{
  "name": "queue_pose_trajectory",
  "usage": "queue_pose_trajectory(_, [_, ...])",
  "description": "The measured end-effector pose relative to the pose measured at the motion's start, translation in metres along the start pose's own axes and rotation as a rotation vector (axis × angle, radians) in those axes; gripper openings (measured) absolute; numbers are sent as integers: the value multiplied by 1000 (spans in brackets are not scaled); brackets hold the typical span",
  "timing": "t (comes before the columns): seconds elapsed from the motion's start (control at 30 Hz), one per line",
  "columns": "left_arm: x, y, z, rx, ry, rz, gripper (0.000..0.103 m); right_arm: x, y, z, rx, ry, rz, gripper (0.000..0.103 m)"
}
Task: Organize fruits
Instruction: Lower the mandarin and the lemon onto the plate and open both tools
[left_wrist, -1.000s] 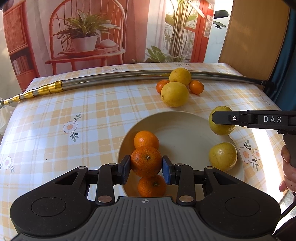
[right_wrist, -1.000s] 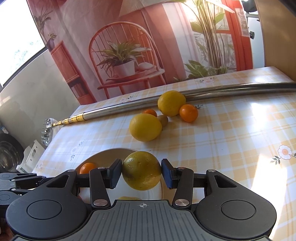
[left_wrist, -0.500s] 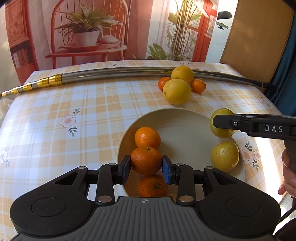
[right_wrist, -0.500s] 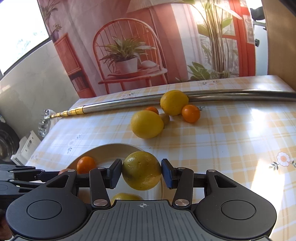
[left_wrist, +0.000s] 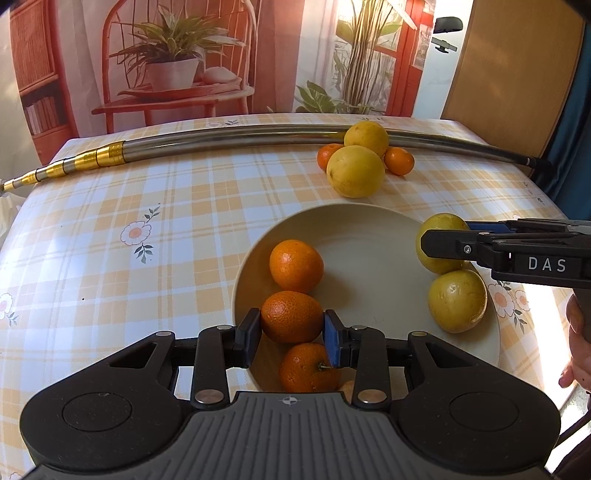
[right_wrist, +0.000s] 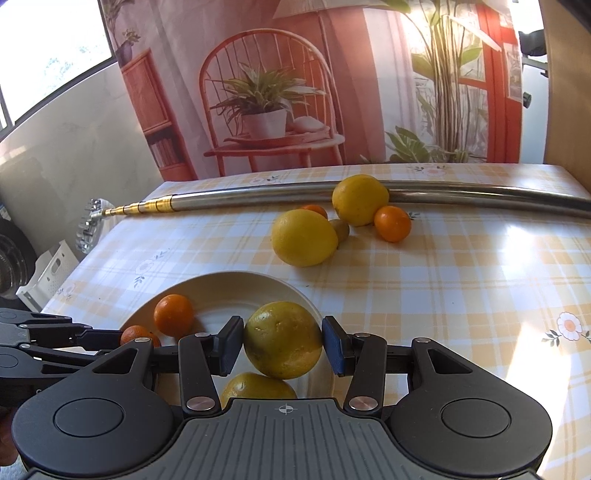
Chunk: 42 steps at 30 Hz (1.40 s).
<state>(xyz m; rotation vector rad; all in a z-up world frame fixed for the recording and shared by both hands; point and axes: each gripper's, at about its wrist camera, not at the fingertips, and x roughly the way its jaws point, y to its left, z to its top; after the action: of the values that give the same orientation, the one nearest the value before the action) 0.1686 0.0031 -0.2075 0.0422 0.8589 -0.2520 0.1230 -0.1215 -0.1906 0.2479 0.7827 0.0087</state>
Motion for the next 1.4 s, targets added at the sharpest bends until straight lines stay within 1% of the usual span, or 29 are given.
queue_pose_trajectory(0.33, [-5, 3, -2, -40, -21, 6, 38, 3, 4, -5, -40, -2, -22, 43])
queue_pose_trajectory(0.47, [-10, 1, -7, -87, -54, 24, 38, 4, 6, -6, -61, -5, -33, 43])
queue_pose_trajectory(0.5, [-12, 0, -8, -90, -63, 27, 38, 4, 6, -5, -62, -4, -35, 42])
queue_pose_trajectory(0.73, [-22, -2, -11, -110, -118, 55, 38, 4, 6, -6, -62, -3, -47, 43])
queue_pose_trajectory(0.83, [-24, 1, -10, -132, -137, 70, 40, 4, 5, -6, -47, 2, -58, 49])
queue_pose_trajectory(0.9, [-25, 3, -10, -140, -145, 82, 43, 4, 3, -7, -34, 6, -65, 55])
queue_pose_trajectory(1.0, [-28, 4, -10, -148, -155, 86, 43, 4, 1, -9, -16, 16, -79, 62])
queue_pose_trajectory(1.13, [-30, 3, -11, -148, -160, 91, 47, 2, -2, -11, 7, 17, -81, 65])
queue_pose_trajectory(1.23, [-32, 3, -11, -147, -163, 92, 48, -1, -1, -12, 5, 17, -90, 67])
queue_pose_trajectory(1.33, [-34, 2, -12, -148, -167, 98, 52, -3, 3, -14, -3, 19, -97, 71])
queue_pose_trajectory(1.4, [-35, 2, -12, -148, -165, 112, 58, -5, 7, -16, -12, 20, -104, 74])
